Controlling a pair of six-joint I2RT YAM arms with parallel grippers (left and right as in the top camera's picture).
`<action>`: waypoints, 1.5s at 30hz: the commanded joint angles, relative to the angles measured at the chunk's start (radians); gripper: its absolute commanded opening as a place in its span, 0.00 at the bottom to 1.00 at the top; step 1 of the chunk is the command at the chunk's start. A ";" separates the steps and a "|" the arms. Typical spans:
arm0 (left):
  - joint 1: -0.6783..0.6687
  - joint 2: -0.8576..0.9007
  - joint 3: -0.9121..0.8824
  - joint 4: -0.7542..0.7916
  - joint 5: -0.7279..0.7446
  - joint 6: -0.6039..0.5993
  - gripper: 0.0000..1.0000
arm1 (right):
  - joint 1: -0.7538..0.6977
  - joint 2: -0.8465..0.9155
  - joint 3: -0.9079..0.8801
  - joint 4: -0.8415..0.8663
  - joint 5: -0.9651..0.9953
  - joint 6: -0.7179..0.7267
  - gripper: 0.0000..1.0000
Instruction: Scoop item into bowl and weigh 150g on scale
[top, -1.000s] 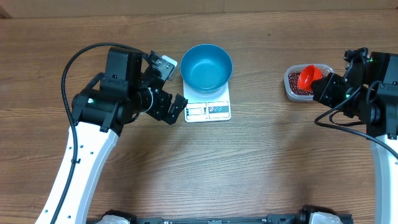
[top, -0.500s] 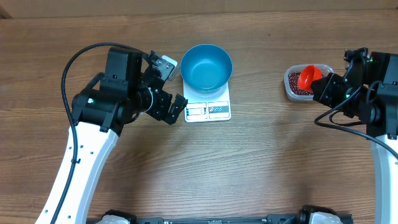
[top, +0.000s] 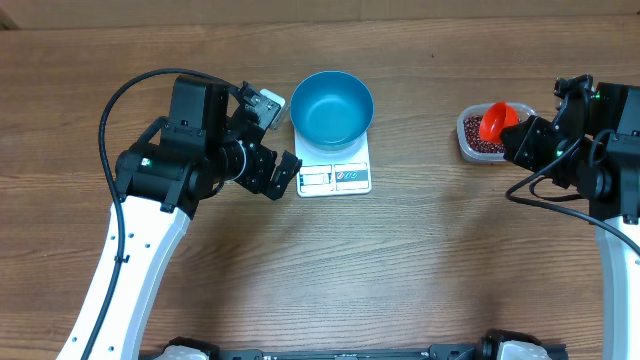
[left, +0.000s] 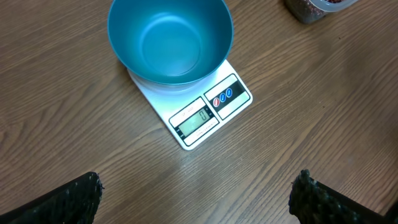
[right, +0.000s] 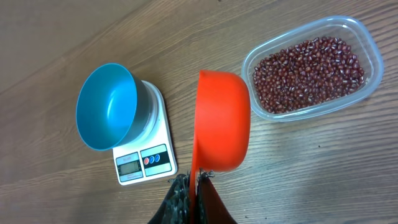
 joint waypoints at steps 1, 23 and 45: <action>0.002 0.007 0.014 -0.002 0.007 0.015 1.00 | -0.002 -0.007 0.035 0.014 0.002 -0.005 0.04; 0.002 0.007 0.014 -0.002 0.007 0.015 1.00 | -0.002 -0.007 0.035 0.021 -0.002 -0.032 0.04; 0.001 0.007 0.014 -0.002 0.007 0.015 1.00 | -0.002 -0.007 0.035 -0.003 -0.008 -0.054 0.04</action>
